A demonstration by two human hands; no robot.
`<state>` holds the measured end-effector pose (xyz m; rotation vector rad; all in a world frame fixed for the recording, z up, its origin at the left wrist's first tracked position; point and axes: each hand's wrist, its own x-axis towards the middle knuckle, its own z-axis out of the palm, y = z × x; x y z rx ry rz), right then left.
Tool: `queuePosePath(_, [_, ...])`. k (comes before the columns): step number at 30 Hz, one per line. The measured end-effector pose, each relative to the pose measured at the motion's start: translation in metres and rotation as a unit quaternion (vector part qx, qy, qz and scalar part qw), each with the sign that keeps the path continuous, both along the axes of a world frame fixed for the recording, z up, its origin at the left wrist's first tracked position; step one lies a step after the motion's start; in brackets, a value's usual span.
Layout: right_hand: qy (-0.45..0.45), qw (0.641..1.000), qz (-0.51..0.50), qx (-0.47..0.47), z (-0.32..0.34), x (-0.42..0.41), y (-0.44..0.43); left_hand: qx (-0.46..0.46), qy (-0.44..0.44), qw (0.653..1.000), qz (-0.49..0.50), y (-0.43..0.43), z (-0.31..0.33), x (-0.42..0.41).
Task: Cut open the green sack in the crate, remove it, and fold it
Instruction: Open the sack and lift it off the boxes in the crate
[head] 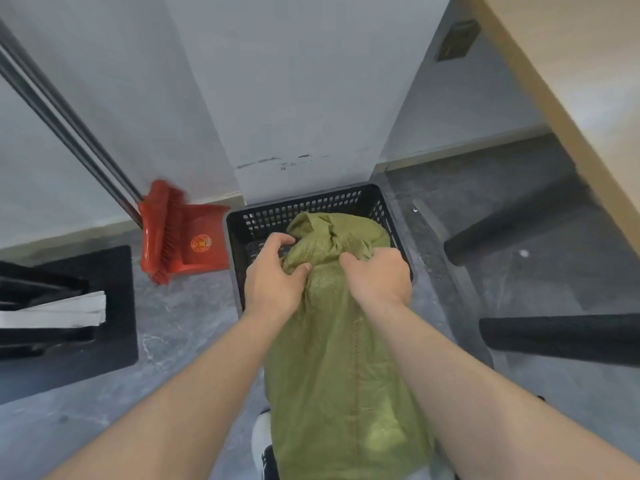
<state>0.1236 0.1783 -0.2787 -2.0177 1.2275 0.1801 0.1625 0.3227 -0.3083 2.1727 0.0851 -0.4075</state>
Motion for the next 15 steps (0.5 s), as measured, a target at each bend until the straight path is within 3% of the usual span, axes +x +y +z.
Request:
queuePosePath(6, [-0.007, 1.0, -0.009, 0.028, -0.023, 0.061, -0.009, -0.071, 0.082, 0.993, 0.042, -0.006, -0.018, 0.054])
queuePosePath(15, [0.059, 0.996, 0.015, 0.06, -0.095, 0.115, -0.021, -0.042, 0.166, 0.976, -0.131, 0.002, -0.028, 0.069])
